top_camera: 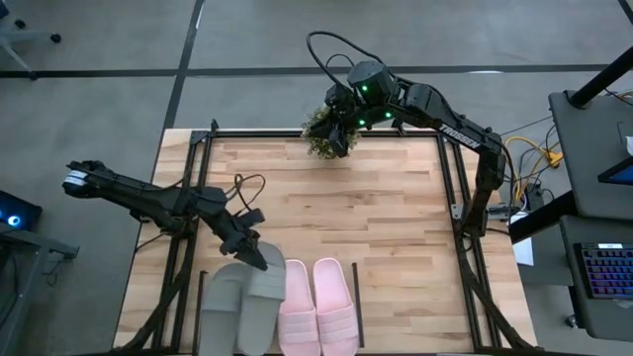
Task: Pick and place slides into the shelf
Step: Put the gray slipper on the shelf
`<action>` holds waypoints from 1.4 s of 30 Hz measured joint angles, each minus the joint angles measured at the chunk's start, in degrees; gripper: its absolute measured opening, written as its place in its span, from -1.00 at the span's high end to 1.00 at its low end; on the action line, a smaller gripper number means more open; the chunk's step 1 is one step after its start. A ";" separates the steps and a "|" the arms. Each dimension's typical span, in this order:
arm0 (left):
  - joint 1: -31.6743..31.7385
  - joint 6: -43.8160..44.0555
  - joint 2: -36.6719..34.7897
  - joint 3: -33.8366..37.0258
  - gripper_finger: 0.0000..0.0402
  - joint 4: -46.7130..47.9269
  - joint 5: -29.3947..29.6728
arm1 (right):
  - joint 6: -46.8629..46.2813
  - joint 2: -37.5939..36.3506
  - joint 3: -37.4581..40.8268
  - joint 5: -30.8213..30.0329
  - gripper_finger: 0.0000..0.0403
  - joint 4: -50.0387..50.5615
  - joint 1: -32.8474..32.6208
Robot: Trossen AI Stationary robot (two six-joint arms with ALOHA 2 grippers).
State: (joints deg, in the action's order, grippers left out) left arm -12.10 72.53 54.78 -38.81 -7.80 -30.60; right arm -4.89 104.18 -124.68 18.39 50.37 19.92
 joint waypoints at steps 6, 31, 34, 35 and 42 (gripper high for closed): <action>0.00 0.18 0.05 0.19 1.00 -9.33 0.97 | 0.00 0.00 0.00 0.00 0.59 -0.13 -0.01; -0.73 -0.85 0.69 7.23 0.88 -9.02 2.27 | -0.66 0.00 0.00 0.02 0.60 -0.15 -0.02; -0.72 -0.02 0.71 7.23 0.70 -8.73 2.15 | -0.63 0.00 0.00 0.07 0.60 -0.15 -0.02; -0.72 0.01 0.71 7.23 0.63 -8.77 1.99 | -0.64 0.00 0.00 0.07 0.60 -0.15 -0.04; -0.72 0.68 0.61 6.28 0.13 -8.77 -0.99 | -0.61 0.00 0.00 0.17 0.59 -0.15 -0.04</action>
State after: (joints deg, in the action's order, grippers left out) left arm -12.82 73.21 55.39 -32.52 -16.56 -31.59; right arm -5.50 104.18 -124.68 18.57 50.22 19.88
